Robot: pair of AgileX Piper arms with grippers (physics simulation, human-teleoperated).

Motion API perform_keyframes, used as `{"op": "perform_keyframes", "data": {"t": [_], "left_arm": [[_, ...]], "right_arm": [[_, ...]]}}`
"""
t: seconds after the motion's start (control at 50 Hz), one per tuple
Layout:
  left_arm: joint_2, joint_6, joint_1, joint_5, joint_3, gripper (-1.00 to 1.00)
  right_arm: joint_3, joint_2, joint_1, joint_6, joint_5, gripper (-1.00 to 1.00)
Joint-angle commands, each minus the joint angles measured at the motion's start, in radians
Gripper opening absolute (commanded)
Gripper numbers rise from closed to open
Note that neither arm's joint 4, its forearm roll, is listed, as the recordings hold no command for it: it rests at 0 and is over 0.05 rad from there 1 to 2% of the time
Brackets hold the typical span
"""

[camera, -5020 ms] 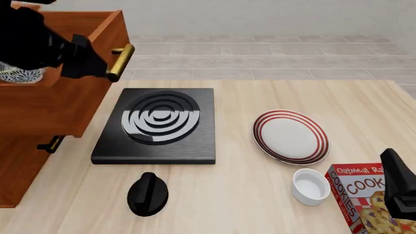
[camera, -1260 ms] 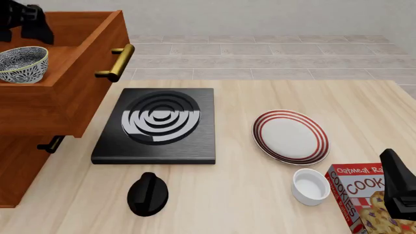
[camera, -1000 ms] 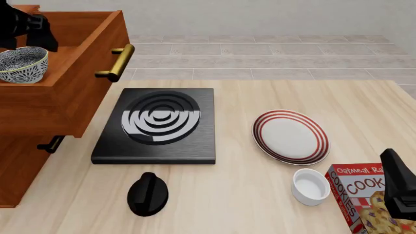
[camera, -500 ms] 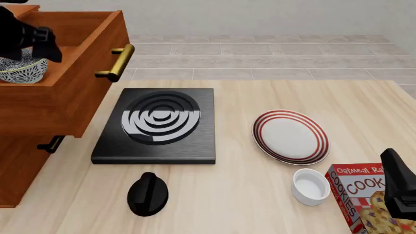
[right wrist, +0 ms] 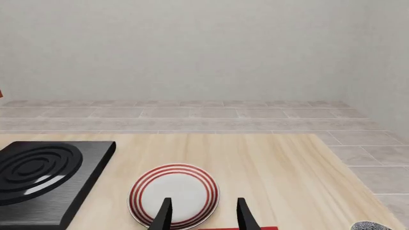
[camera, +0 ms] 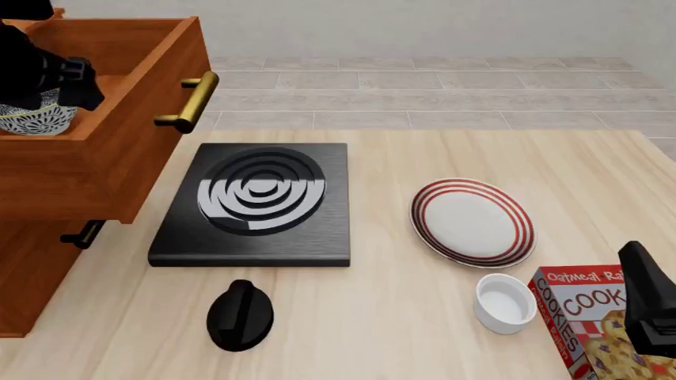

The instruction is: Pick the akita bowl in the top layer of the wooden cabinet and place it on the plate.

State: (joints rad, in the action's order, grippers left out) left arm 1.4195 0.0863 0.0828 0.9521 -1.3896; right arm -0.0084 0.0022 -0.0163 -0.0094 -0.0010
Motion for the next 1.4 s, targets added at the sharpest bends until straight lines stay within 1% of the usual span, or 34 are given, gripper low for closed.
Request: {"op": "perform_keyframes", "data": {"t": [0.02, 0.34, 0.5, 0.76, 0.86, 0.88, 0.92, 1.08, 1.18, 1.4], "left_arm": [[-0.003, -0.005, -0.003, -0.013, 0.021, 1.00], [-0.002, -0.013, -0.008, -0.024, 0.039, 1.00], [-0.004, -0.022, -0.020, -0.023, 0.031, 1.00], [-0.003, -0.019, -0.015, -0.030, 0.039, 1.00], [-0.012, -0.026, -0.033, -0.025, 0.032, 1.00], [-0.013, -0.031, -0.039, -0.024, 0.031, -1.00], [-0.023, -0.020, -0.031, -0.030, 0.022, -1.00], [-0.029, -0.033, -0.055, -0.023, 0.018, -1.00], [-0.031, -0.027, -0.057, -0.023, 0.016, -1.00], [-0.043, -0.057, -0.097, 0.002, -0.023, -1.00]], "right_arm": [[-0.001, 0.000, 0.001, 0.000, 0.002, 1.00], [0.001, 0.000, -0.001, 0.000, -0.002, 1.00], [0.001, 0.000, -0.001, 0.000, -0.002, 1.00], [0.001, 0.000, -0.001, 0.000, -0.002, 1.00], [0.001, 0.000, -0.001, 0.000, -0.002, 1.00], [0.001, 0.000, -0.001, 0.000, -0.002, 1.00], [0.001, 0.000, -0.001, 0.000, -0.002, 1.00], [0.001, 0.000, -0.001, 0.000, -0.002, 1.00], [0.001, 0.000, -0.001, 0.000, -0.002, 1.00], [0.001, 0.000, -0.001, 0.000, -0.002, 1.00]]}}
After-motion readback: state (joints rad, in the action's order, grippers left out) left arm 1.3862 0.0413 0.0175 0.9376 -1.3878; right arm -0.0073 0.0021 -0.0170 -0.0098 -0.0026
